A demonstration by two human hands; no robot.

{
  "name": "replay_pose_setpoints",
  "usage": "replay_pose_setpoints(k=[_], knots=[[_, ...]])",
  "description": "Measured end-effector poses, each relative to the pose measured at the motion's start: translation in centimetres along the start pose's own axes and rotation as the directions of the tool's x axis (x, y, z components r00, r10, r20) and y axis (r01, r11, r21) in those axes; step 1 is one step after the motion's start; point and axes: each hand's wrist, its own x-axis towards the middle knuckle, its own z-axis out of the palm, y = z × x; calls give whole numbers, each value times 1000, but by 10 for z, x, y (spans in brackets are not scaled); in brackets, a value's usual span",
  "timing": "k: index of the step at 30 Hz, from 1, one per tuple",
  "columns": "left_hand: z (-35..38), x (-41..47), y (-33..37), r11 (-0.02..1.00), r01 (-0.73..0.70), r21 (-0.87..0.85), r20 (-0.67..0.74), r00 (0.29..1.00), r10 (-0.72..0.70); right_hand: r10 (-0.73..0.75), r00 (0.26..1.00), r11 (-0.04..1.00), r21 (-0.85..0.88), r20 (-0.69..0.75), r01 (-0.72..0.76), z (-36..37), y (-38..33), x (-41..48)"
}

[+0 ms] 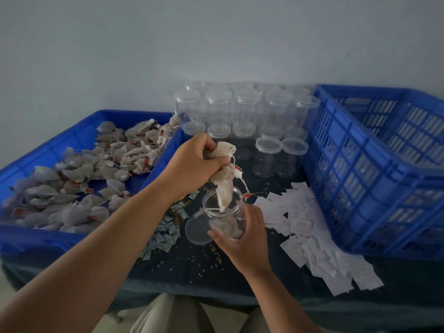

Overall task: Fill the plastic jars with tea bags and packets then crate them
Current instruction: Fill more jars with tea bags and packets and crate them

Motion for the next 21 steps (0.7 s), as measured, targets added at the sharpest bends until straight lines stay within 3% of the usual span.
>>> replay_pose_setpoints(k=[3,9,14,21], knots=[[0,-1,3,995,-68,71,-4,998,69,5,1000,1000,2,-8,-5,0,2,1],[-12,1,1,996,-67,64,-71,995,72,19,999,1000,5,-36,-19,0,3,1],[-9,-4,2,999,24,26,55,998,-25,25,999,999,26,-47,-24,-1,2,0],[-12,-10,10,985,-48,163,199,980,14,40,998,999,8,-43,-39,-3,0,-1]])
